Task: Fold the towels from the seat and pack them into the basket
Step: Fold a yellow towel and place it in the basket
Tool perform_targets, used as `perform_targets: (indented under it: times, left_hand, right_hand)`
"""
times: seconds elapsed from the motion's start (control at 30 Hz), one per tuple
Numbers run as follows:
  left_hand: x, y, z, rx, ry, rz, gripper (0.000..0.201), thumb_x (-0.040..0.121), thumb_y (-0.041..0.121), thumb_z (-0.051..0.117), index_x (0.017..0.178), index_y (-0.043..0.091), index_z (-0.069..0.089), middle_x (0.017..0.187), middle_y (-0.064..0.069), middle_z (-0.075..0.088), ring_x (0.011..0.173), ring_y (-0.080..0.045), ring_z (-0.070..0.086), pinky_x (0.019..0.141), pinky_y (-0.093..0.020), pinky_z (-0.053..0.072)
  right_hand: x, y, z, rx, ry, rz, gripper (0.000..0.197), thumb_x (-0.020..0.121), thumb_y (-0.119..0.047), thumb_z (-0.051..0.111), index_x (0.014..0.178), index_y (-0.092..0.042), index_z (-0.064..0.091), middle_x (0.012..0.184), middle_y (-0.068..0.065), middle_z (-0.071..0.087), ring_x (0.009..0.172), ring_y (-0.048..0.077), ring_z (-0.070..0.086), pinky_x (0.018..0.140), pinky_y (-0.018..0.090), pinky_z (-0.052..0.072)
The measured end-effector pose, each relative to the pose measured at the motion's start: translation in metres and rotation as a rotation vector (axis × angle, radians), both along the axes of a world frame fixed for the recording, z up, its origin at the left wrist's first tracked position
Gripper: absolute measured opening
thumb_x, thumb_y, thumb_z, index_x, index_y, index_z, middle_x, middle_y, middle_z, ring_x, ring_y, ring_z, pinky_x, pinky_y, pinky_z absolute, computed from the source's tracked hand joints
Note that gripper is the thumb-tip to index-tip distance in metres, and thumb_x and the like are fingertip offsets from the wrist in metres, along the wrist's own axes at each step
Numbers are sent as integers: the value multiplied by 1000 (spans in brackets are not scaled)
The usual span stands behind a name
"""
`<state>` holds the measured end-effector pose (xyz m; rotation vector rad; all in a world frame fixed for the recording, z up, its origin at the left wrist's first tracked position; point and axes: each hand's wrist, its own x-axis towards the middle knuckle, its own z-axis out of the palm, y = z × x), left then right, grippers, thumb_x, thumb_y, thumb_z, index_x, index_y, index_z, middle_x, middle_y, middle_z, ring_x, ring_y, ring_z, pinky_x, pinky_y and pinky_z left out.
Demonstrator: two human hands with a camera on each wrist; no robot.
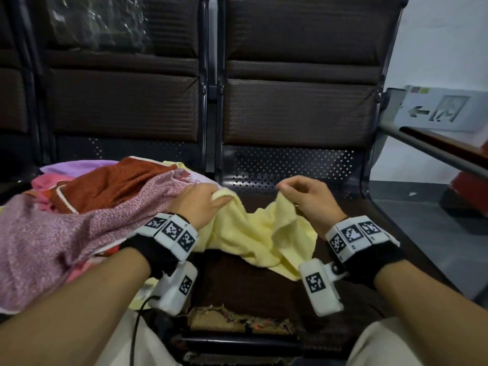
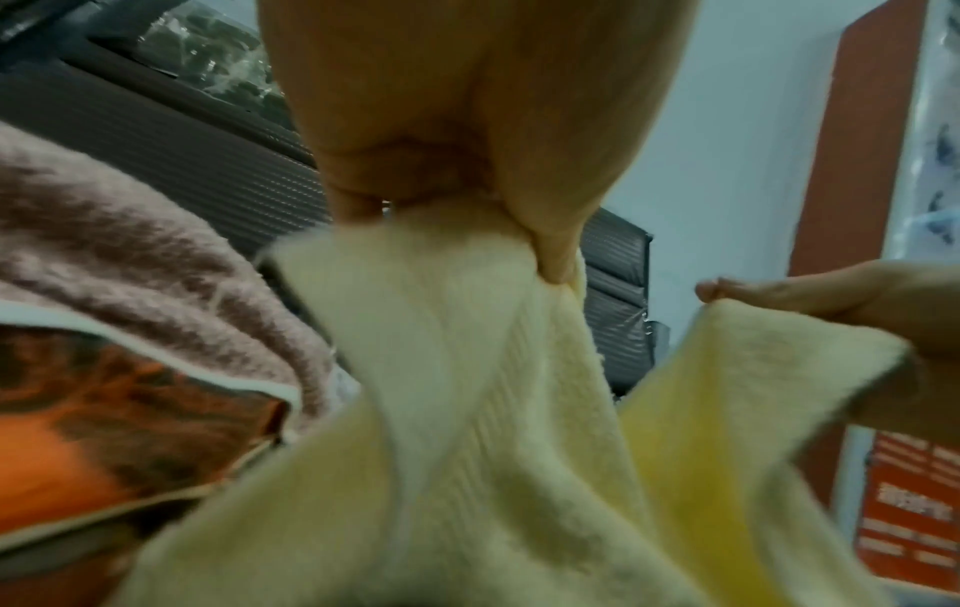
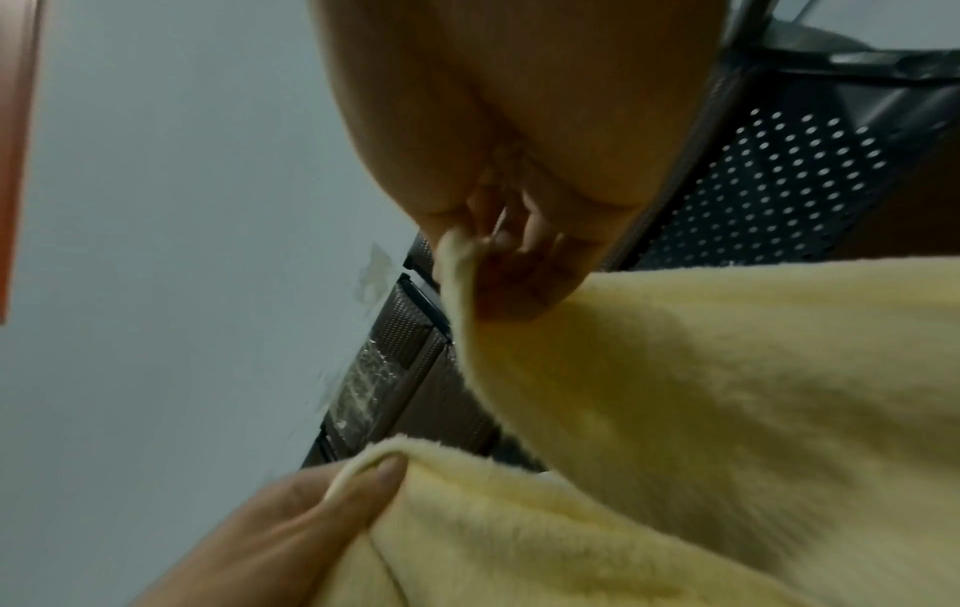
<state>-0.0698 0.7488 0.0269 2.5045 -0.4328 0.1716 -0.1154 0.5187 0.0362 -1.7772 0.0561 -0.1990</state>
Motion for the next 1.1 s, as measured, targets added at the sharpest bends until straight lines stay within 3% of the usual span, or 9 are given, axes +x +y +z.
perform_targets:
  times: [0.1, 0.2, 0.4, 0.53, 0.63, 0.73, 0.9, 1.03, 1.1]
  left_hand:
    - [-2, -17, 6, -123, 84, 50, 31, 78, 42, 71, 62, 25, 50, 65, 7, 55, 70, -18, 55, 62, -29, 39]
    - [-4, -27, 12, -423, 362, 61, 32, 68, 42, 79, 80, 17, 63, 81, -2, 69, 81, -21, 66, 76, -35, 54]
    - [-13, -33, 26, -1004, 751, 170, 28, 79, 26, 51, 94, 4, 60, 93, -15, 66, 88, -28, 62, 76, -37, 51]
    - [-15, -28, 18, -915, 586, 35, 16, 90, 7, 54, 98, 7, 67, 87, -9, 68, 87, -25, 63, 77, -35, 54]
    - [-16, -21, 15, -810, 437, -68, 15, 88, 7, 62, 99, 14, 68, 93, -9, 69, 90, -22, 63, 81, -35, 53]
    - [-21, -15, 14, -772, 463, -235, 13, 79, 13, 70, 88, 21, 73, 87, -5, 73, 83, -16, 67, 73, -27, 54]
    - [-24, -6, 17, -794, 495, -209, 21, 62, 27, 76, 81, 19, 77, 85, -6, 75, 80, -14, 69, 70, -26, 55]
    - [-23, 2, 21, -752, 493, -103, 30, 66, 15, 79, 95, 8, 73, 90, -15, 72, 79, -21, 66, 73, -31, 54]
    - [-23, 6, 20, -697, 519, -59, 30, 70, 8, 78, 98, -2, 71, 78, -15, 69, 58, -13, 60, 55, -22, 48]
  right_hand:
    - [-7, 9, 5, 96, 50, 169, 21, 89, 4, 54, 97, -8, 69, 82, 7, 66, 73, 16, 64, 62, 20, 52]
    - [-11, 12, 2, -159, 12, 238, 35, 83, 14, 56, 107, -9, 65, 92, 9, 69, 81, 19, 66, 75, 22, 56]
    - [-8, 5, -2, -713, -80, 71, 29, 74, -3, 74, 76, -30, 64, 74, -9, 63, 70, 2, 58, 63, 10, 44]
    - [-13, 7, 3, -867, -149, 131, 20, 72, -18, 78, 71, -27, 60, 95, -9, 50, 92, 6, 44, 78, 15, 32]
    - [-19, 16, 4, -655, -229, 245, 22, 71, -23, 79, 64, -28, 58, 111, -12, 51, 104, 1, 47, 85, 7, 34]
    - [-20, 23, 0, -464, -140, 343, 19, 74, -24, 78, 67, -15, 62, 123, -16, 52, 105, 2, 56, 90, 20, 45]
    - [-17, 26, -6, -364, -92, 371, 25, 71, -25, 81, 69, -11, 60, 69, -7, 61, 64, 7, 55, 64, 30, 47]
    - [-9, 27, -3, -236, -202, 241, 25, 74, -17, 79, 70, -7, 57, 63, -5, 55, 60, 4, 51, 58, 20, 44]
    - [-6, 22, 0, -174, -235, 170, 24, 75, -14, 78, 72, -8, 55, 64, -4, 54, 61, 4, 50, 57, 19, 44]
